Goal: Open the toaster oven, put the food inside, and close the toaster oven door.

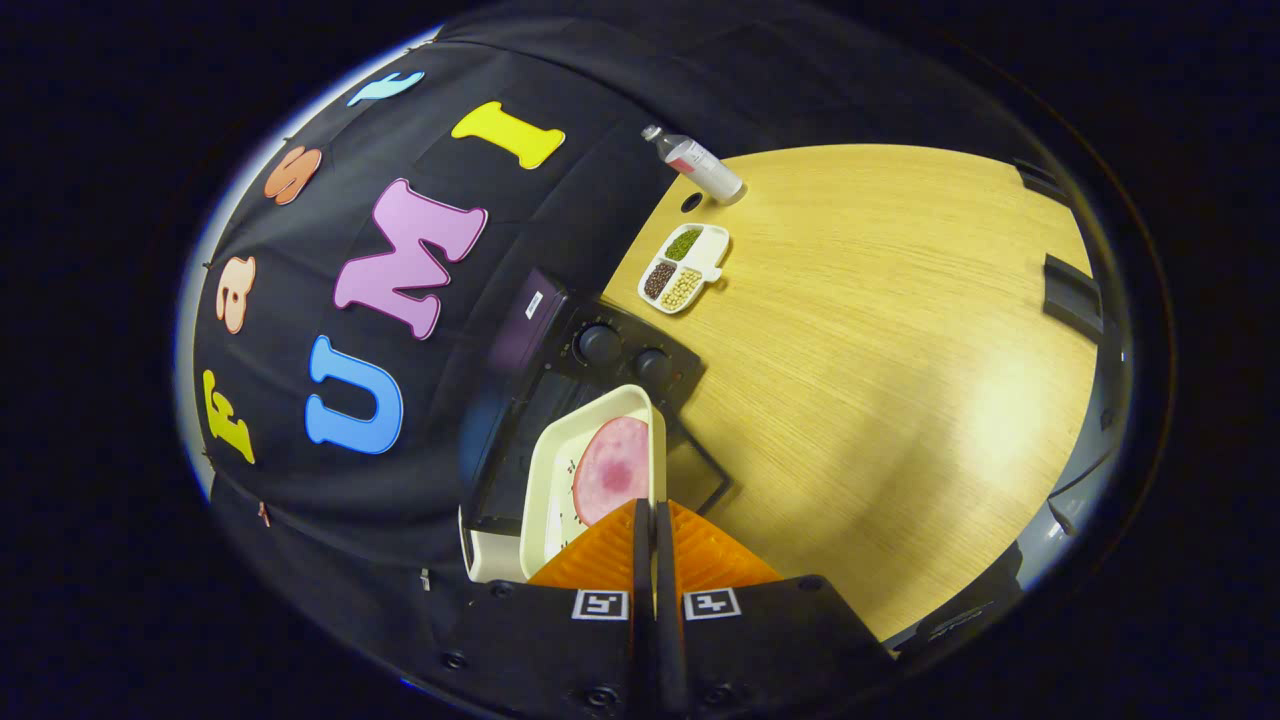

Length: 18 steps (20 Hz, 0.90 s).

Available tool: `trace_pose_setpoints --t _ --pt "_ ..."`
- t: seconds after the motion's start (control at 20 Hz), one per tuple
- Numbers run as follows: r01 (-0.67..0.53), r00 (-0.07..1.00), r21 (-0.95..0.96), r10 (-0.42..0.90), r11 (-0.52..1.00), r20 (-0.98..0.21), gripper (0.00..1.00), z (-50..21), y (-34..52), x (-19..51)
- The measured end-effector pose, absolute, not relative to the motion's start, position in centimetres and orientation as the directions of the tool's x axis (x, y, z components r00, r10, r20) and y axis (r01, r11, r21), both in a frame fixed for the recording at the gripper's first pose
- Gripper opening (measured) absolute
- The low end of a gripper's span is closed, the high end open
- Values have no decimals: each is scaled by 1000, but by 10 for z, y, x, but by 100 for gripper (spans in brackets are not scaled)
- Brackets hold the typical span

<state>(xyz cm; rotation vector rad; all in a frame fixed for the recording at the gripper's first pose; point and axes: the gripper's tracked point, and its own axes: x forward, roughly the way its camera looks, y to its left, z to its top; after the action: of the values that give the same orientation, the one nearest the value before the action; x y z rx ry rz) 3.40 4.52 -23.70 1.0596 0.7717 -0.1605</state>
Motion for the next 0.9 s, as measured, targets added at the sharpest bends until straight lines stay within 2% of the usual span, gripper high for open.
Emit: trace_pose_setpoints --t 0.5,0.9 --pt "505 731 755 257 418 -632 6 -286 125 106" --pt "500 784 768 166 401 -598 6 -302 132 164"
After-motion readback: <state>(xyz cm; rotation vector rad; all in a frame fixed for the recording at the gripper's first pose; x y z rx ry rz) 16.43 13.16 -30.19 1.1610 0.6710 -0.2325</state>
